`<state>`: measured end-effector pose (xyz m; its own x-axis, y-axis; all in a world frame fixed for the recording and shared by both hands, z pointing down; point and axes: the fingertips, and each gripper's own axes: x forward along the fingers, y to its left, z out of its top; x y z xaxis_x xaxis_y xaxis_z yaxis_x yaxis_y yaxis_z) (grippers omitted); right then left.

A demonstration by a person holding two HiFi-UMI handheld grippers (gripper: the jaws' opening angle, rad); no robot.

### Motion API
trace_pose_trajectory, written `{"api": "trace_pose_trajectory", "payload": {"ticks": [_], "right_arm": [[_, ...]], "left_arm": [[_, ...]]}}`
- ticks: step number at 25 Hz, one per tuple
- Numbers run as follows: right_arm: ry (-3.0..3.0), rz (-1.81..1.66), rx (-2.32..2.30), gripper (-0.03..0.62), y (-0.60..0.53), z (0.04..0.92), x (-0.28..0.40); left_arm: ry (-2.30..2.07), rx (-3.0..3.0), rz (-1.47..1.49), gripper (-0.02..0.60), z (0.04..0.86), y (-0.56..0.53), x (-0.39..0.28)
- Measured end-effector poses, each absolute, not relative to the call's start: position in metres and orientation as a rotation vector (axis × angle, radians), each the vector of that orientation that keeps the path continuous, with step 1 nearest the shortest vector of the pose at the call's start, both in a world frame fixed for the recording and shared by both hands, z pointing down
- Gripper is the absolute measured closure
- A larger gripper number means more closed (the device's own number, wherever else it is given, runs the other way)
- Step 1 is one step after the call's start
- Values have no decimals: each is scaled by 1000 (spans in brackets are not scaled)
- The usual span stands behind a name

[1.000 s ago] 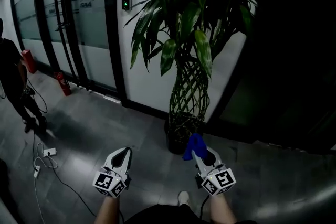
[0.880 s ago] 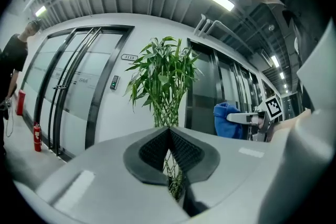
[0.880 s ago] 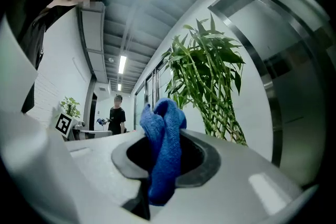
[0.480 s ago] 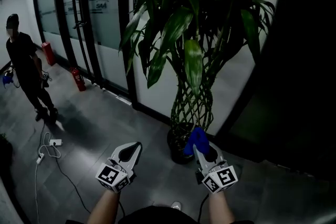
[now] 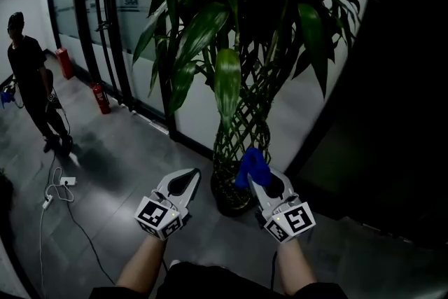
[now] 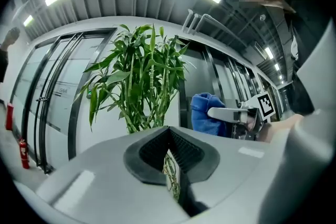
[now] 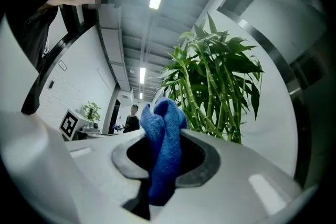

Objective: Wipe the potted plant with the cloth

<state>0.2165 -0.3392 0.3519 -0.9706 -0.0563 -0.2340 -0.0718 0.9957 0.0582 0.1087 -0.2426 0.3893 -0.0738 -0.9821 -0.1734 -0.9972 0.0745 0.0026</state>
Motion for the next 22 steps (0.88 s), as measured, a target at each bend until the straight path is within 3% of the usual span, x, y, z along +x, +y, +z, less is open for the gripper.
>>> {"api": "trace_pose_trajectory", "payload": {"ticks": [7,17,22], "right_arm": [[2862,290,-135,507,-362,295,196],[2776,845,-379,507,-394,192,150],[2670,1109,-456,507,-395,138,136]], "left_arm": [[2081,-2050,120,575,336,-299,90],[1915,-2079,139,575,231,-357,67],[1895,-2082,88,575,220,-370,59]]}}
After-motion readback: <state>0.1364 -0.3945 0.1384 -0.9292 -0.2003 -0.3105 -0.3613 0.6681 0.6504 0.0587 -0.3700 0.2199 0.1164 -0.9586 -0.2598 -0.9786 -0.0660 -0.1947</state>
